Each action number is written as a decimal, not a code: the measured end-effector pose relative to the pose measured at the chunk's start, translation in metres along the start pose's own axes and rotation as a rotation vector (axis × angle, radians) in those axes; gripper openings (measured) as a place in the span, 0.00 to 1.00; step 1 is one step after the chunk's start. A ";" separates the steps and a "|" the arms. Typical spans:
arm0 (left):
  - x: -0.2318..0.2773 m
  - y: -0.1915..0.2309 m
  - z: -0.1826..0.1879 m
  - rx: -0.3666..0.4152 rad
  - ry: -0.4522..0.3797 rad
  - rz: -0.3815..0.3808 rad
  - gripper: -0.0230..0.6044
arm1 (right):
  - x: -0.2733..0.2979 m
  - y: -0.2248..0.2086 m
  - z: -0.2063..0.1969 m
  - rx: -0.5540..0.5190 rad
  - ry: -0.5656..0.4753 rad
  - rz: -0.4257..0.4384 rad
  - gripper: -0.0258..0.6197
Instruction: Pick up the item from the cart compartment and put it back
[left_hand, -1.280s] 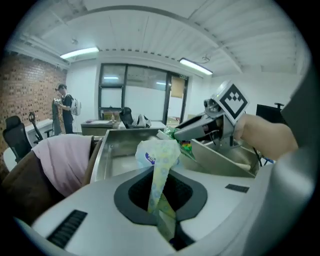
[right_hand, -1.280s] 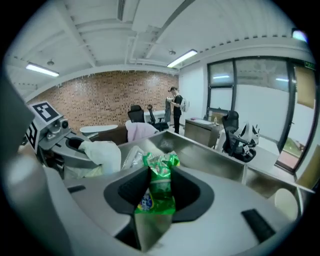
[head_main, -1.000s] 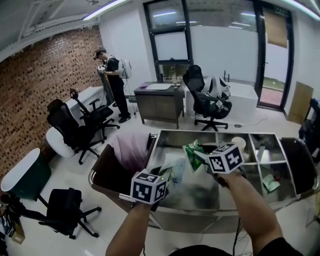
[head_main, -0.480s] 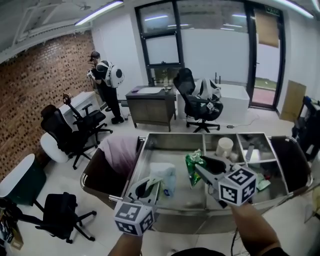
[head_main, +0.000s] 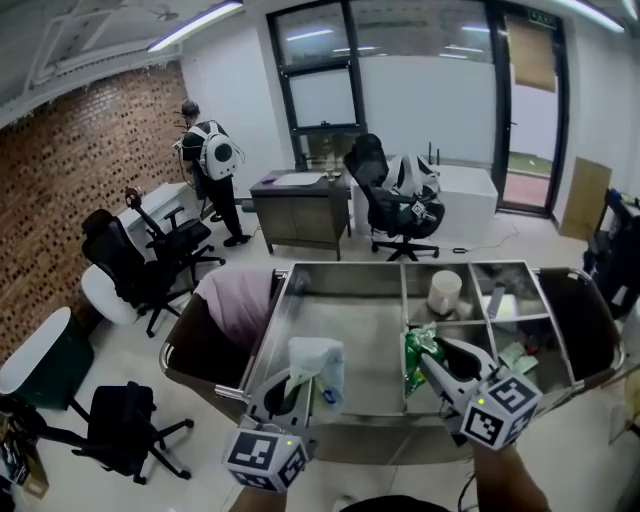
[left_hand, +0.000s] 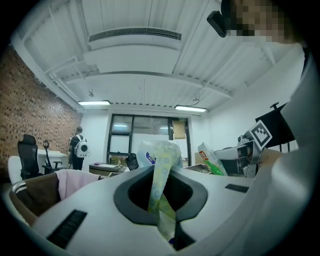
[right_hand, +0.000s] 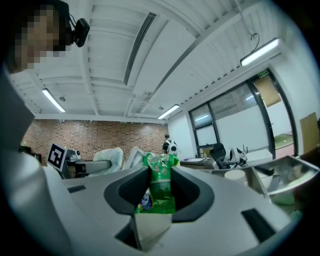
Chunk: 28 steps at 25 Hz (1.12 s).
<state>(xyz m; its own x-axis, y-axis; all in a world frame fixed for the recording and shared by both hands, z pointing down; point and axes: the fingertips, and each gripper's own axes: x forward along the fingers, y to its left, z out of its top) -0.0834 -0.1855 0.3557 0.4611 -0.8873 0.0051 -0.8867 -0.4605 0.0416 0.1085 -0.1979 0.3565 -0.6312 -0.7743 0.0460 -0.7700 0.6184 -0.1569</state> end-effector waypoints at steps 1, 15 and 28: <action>-0.001 -0.002 0.002 0.006 0.003 0.002 0.06 | -0.002 -0.002 -0.003 0.009 0.001 -0.006 0.27; 0.000 0.003 -0.005 0.013 0.022 0.011 0.06 | 0.000 0.006 -0.005 0.012 -0.002 -0.001 0.27; 0.001 0.014 0.000 0.011 0.009 0.034 0.06 | 0.007 0.010 -0.006 -0.001 0.015 -0.005 0.27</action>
<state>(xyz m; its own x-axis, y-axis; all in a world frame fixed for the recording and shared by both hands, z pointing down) -0.0949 -0.1926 0.3559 0.4306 -0.9024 0.0150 -0.9023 -0.4300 0.0302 0.0962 -0.1966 0.3608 -0.6287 -0.7752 0.0618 -0.7733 0.6146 -0.1559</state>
